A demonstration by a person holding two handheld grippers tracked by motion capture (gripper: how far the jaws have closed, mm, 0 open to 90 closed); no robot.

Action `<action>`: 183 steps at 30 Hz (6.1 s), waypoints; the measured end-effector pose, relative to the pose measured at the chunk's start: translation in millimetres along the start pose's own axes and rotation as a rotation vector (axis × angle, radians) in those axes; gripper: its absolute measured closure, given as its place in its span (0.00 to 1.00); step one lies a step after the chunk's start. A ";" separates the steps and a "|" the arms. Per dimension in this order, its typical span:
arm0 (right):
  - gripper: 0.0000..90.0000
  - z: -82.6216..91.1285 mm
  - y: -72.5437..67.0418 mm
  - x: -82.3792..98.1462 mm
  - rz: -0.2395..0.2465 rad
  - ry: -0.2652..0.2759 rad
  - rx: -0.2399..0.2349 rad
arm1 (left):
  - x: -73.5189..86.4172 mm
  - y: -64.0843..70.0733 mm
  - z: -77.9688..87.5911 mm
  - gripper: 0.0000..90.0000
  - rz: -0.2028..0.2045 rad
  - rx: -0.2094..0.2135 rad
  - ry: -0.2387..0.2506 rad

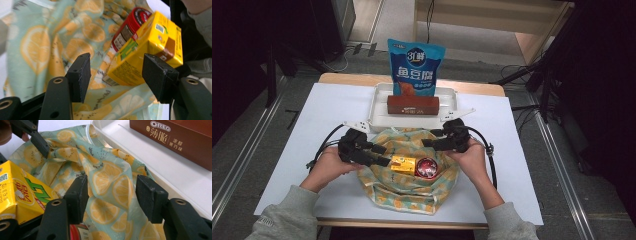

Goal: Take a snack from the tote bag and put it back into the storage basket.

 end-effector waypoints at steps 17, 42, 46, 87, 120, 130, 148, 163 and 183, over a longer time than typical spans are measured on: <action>0.47 8.2 -2.5 1.9 -0.014 0.016 0.001 | 9.3 13.6 0.3 0.44 -0.023 0.033 -0.033; 0.47 14.5 -0.6 3.4 -0.012 0.029 0.012 | 13.2 35.3 1.5 0.41 -0.092 0.028 -0.031; 0.47 16.1 0.3 3.8 -0.009 0.028 0.015 | 12.6 42.2 2.3 0.40 -0.114 0.037 -0.025; 0.46 25.7 0.4 17.4 -0.016 0.069 0.023 | -3.2 47.9 -45.5 0.60 -0.184 -0.084 -0.057; 0.47 24.2 -4.4 21.5 0.024 0.049 0.031 | -15.3 37.3 -17.5 0.61 -0.089 -0.126 -0.042; 0.47 26.1 -7.2 22.9 0.035 0.047 0.029 | -20.5 33.5 -7.7 0.61 -0.055 -0.120 -0.050; 0.46 27.1 -13.1 24.7 0.044 0.041 0.016 | -33.4 20.7 13.5 0.61 -0.031 -0.159 -0.016; 0.46 25.1 -15.3 25.6 0.052 0.033 0.004 | -46.5 10.3 33.7 0.61 -0.008 -0.187 -0.005; 0.46 22.5 -18.1 26.2 0.058 0.025 -0.010 | -56.5 -3.4 53.0 0.61 0.018 -0.218 0.031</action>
Point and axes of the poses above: each handheld gripper's, and its own axes: z roughly backward along the jaws, x roughly out of its underside, y roughly to its right, the point moved 4 cm from there along -z, roughly forward along the jaws, and after that the axes turned 14 degrees about -x, right-handed, at the moved point
